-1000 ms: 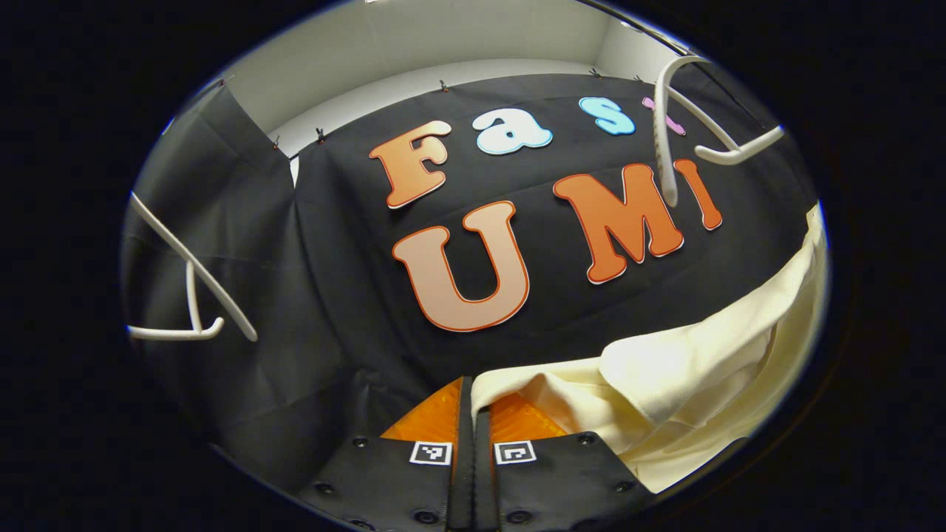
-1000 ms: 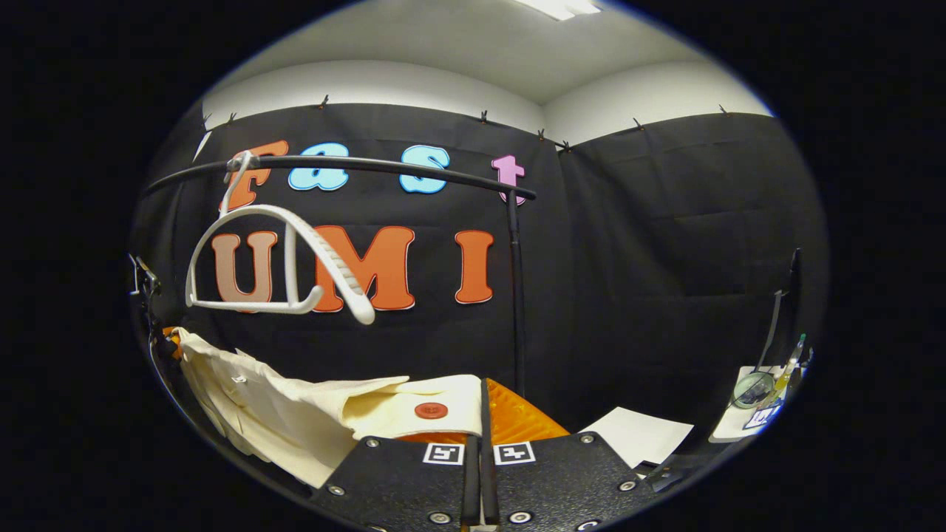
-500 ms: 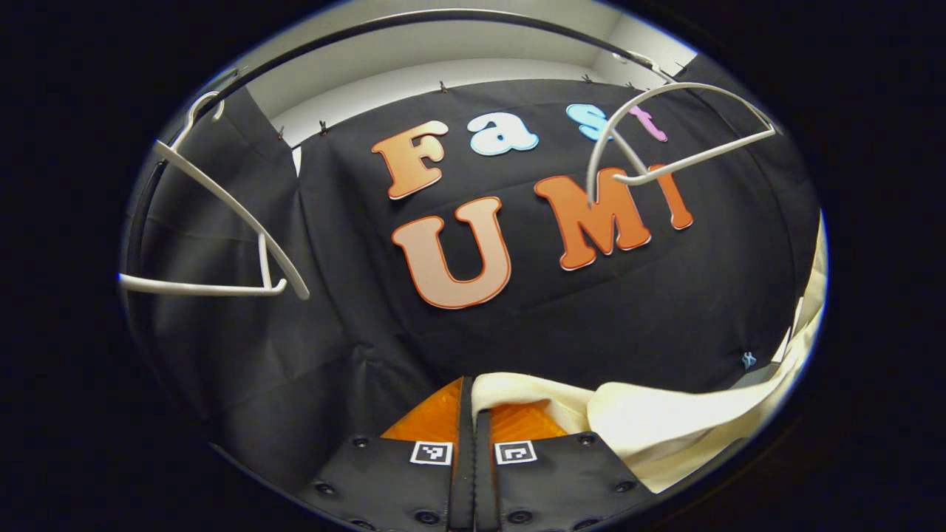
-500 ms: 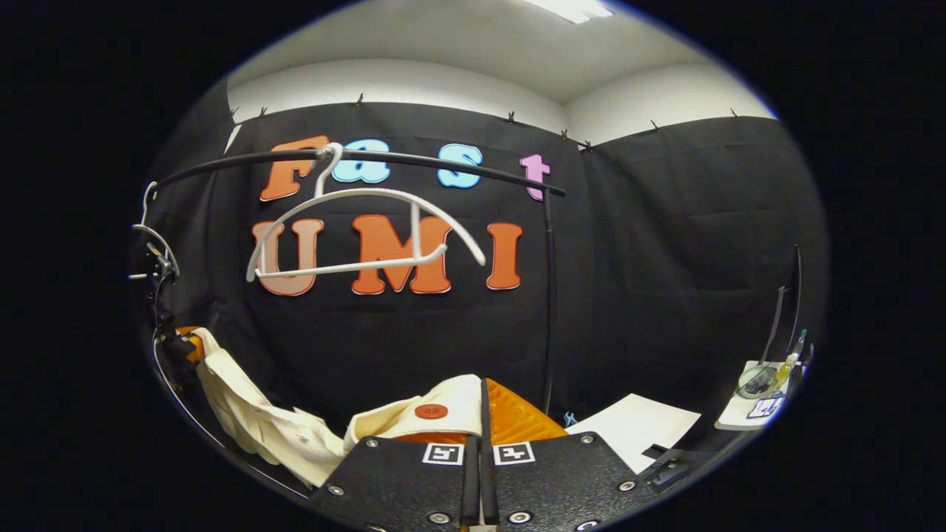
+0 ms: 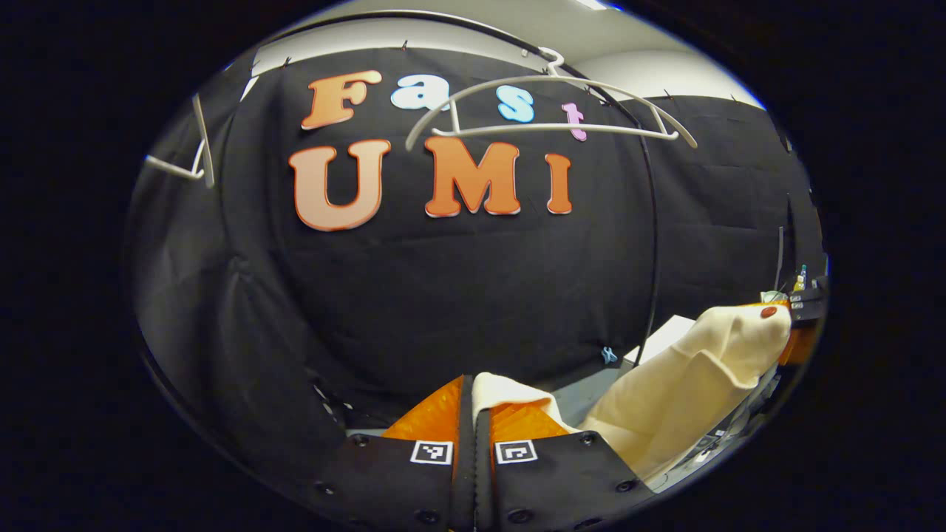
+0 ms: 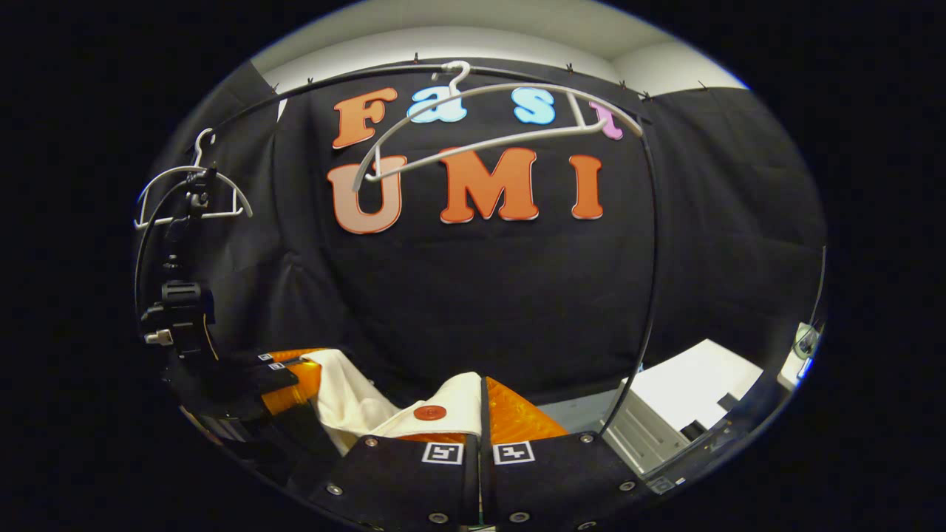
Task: Grasp the clothes on the hanger with both hands and then place them into the laundry hamper below.
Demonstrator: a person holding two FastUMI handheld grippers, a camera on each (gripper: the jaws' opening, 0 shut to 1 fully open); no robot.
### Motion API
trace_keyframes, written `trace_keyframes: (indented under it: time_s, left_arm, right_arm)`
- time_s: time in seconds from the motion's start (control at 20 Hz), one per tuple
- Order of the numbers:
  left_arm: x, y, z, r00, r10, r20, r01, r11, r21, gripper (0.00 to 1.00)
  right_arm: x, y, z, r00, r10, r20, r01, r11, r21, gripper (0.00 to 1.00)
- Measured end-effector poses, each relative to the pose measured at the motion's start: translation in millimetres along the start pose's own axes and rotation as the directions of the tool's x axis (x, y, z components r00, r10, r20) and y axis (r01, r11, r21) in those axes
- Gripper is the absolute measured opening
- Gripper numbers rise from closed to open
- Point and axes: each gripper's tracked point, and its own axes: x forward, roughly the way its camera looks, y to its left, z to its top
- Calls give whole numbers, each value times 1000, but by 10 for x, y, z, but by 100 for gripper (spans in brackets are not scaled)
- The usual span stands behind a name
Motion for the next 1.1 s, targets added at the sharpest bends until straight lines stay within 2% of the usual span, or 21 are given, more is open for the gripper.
trace_keyframes:
  time_s: [0.15, 0.35, 0.6, 0.8, 0.9, 1.0, 1.05, 1.1]
  left_arm:
    - [-56, -98, -362, 995, -61, -80, 55, 996, -74, 7]
    - [-74, -59, -941, 974, -48, -219, 22, 992, -122, 8]
    - [35, -20, -1539, 929, -53, -367, -3, 988, -151, 8]
    - [92, 59, -1794, 906, -33, -421, -27, 991, -134, 8]
    - [88, 53, -1933, 892, -32, -451, -31, 991, -132, 9]
    - [77, 93, -1999, 884, -16, -466, -48, 991, -125, 14]
    - [95, 116, -2019, 883, -7, -470, -56, 991, -120, 23]
    - [112, 127, -2021, 884, -2, -468, -59, 991, -116, 36]
  right_arm:
    - [112, 89, -641, 995, 16, -103, -9, 998, 68, 0]
    - [285, 279, -1163, 977, 49, -208, -20, 990, 140, 0]
    - [412, 517, -1786, 937, 91, -337, -65, 994, 89, 2]
    - [566, 547, -2113, 909, 83, -408, -47, 994, 96, 4]
    - [613, 462, -2272, 895, 58, -443, -15, 995, 99, 7]
    - [633, 416, -2344, 889, 43, -457, 6, 994, 105, 9]
    - [618, 400, -2364, 885, 39, -464, 12, 994, 105, 10]
    - [644, 389, -2391, 885, 34, -465, 15, 995, 102, 13]
